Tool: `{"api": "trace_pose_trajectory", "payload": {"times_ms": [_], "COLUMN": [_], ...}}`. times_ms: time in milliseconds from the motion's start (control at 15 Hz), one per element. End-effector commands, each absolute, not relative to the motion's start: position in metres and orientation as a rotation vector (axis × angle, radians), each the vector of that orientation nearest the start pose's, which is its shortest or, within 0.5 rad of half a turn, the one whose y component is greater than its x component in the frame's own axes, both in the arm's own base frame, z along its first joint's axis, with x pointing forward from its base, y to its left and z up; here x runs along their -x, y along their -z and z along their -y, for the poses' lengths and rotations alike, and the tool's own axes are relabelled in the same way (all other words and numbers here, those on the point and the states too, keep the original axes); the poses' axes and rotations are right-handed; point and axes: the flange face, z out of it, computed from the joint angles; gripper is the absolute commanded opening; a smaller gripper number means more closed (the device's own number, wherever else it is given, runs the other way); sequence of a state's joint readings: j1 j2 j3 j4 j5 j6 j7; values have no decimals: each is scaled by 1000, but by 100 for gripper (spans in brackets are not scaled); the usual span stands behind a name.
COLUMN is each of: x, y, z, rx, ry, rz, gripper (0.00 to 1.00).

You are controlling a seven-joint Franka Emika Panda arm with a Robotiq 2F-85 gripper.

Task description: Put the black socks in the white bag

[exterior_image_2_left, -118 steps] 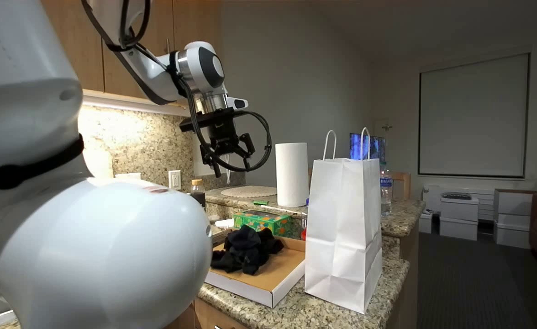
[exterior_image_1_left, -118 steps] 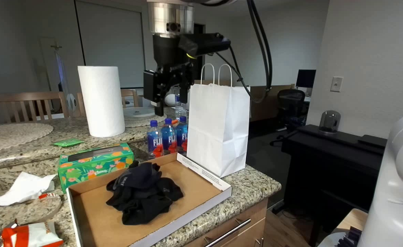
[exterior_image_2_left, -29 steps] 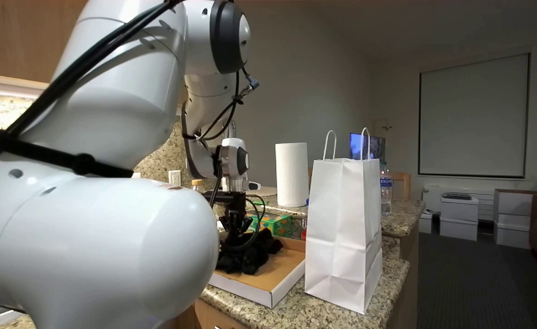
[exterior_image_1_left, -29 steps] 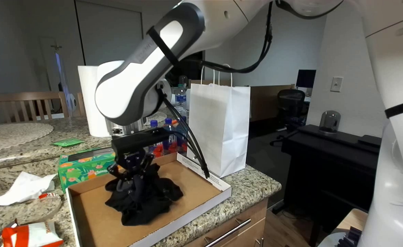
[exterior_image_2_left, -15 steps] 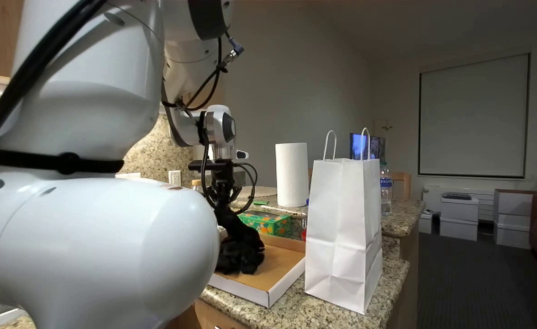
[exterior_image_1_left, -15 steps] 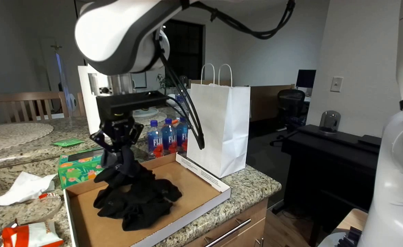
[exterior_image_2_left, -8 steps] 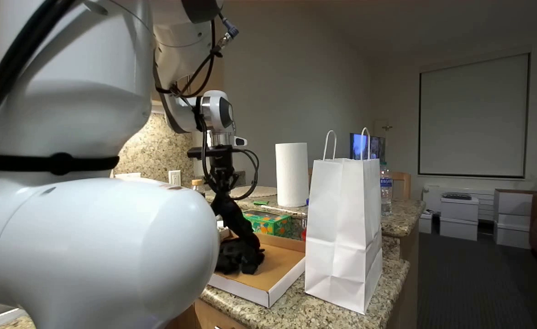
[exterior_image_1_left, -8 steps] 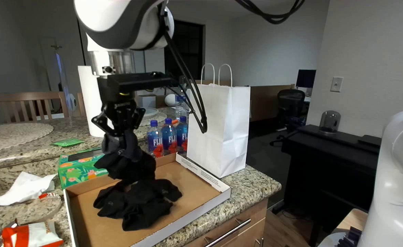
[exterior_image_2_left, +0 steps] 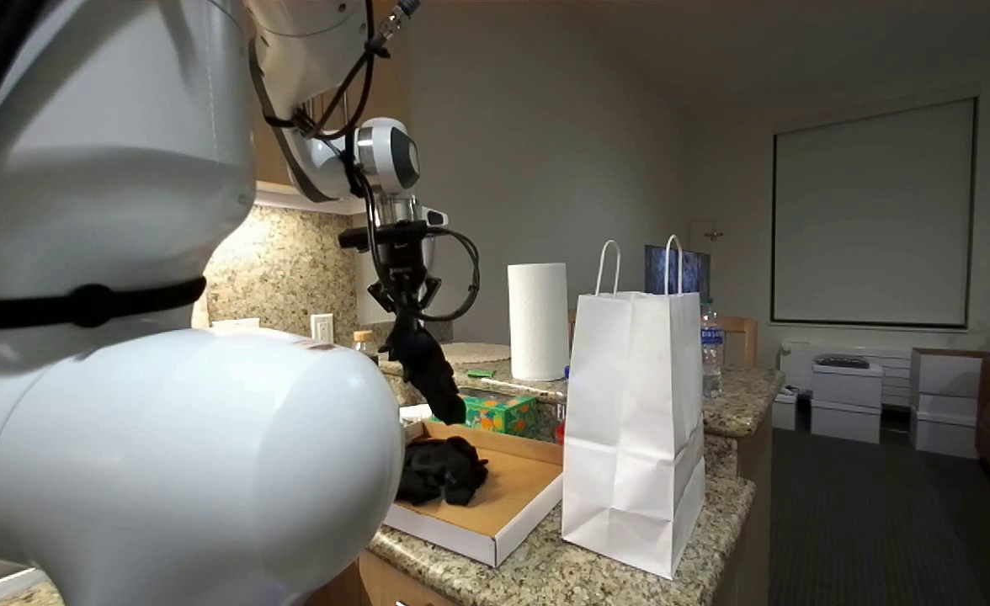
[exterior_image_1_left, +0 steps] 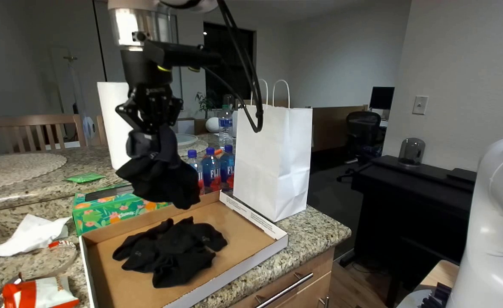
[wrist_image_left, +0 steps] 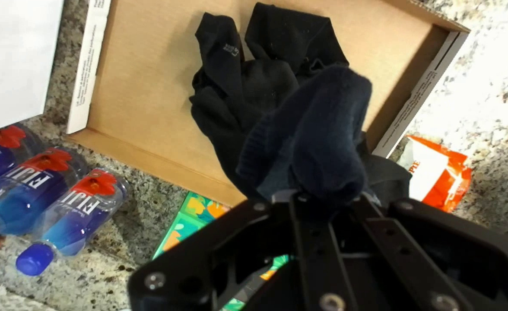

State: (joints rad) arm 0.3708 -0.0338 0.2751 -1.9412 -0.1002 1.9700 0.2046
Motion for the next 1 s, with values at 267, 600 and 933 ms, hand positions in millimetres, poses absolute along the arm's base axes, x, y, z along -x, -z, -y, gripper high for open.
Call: {"api": "trace_pose_trajectory", "payload": {"times_ms": [267,600,933], "x": [-427,-425,-433], "y": [-583,-646,-711], "z": [-310,-285,-249], "rx": [3149,3268,3346], "ry": [213,203,256], "rz": [925,868,699], "gripper": [8,8,8]}}
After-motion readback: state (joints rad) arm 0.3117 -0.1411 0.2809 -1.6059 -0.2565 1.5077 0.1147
